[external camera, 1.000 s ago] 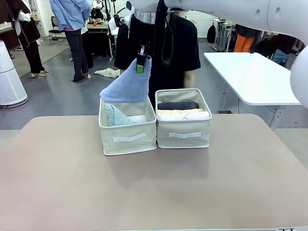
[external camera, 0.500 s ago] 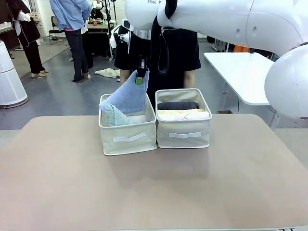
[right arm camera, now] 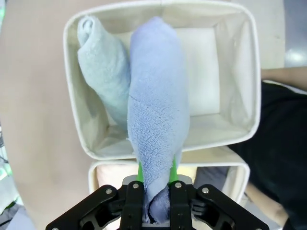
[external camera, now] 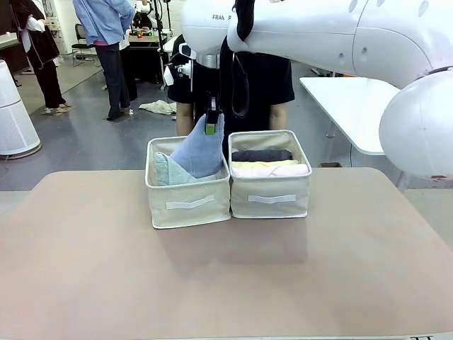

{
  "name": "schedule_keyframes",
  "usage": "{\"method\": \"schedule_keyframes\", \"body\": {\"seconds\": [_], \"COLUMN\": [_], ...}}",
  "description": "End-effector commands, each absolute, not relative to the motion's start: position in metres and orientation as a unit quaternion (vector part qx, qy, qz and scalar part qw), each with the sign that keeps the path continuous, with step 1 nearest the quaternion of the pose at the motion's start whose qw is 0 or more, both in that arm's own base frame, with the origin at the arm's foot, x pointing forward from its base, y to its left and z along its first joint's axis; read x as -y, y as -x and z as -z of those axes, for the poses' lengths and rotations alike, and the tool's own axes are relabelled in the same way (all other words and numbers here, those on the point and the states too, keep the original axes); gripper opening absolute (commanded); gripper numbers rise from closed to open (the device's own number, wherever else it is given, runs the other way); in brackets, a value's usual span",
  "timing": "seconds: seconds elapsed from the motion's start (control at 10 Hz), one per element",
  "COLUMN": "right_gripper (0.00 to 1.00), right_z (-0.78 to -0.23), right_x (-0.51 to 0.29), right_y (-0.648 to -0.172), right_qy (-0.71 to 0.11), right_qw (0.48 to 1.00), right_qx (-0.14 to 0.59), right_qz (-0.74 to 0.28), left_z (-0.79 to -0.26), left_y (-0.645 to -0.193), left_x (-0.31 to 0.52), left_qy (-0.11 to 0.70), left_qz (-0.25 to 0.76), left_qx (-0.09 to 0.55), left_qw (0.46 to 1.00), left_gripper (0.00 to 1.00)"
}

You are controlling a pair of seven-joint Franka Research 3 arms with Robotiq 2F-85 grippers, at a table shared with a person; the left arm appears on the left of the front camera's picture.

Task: Sort the towels based on their folding style.
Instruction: Pick up another triangle-folded towel from the table and place it in the left Fabric basket.

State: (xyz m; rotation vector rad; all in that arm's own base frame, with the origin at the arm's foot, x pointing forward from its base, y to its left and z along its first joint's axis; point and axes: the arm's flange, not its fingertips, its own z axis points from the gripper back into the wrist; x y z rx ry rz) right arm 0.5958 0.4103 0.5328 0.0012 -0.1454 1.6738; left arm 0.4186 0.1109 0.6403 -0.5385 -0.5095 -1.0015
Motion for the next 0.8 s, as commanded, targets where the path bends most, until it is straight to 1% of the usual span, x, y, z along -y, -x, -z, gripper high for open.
{"method": "schedule_keyframes", "body": {"seconds": [0.0,0.3,0.5,0.7], "right_gripper": [0.18,0.18,0.18,0.18], "right_z": [-0.541,-0.526,-0.516,-0.511], "right_x": [-0.416,-0.417,-0.425,-0.433], "right_y": [-0.606,-0.607,-0.611,-0.612], "right_qy": [0.016,-0.003,-0.015,-0.028], "right_qw": [0.672,0.671,0.673,0.664], "right_qx": [0.038,0.03,0.059,0.077], "right_qz": [-0.739,-0.741,-0.737,-0.743], "left_z": [-0.64,-0.64,-0.64,-0.64], "left_y": [-0.419,-0.419,-0.419,-0.419], "left_x": [-0.109,-0.109,-0.109,-0.109], "left_qy": [0.252,0.252,0.252,0.252], "left_qz": [0.467,0.467,0.467,0.467], "left_qx": [0.244,0.244,0.244,0.244], "left_qw": [0.812,0.812,0.812,0.812], "left_gripper": [1.0,1.0,1.0,1.0]}}
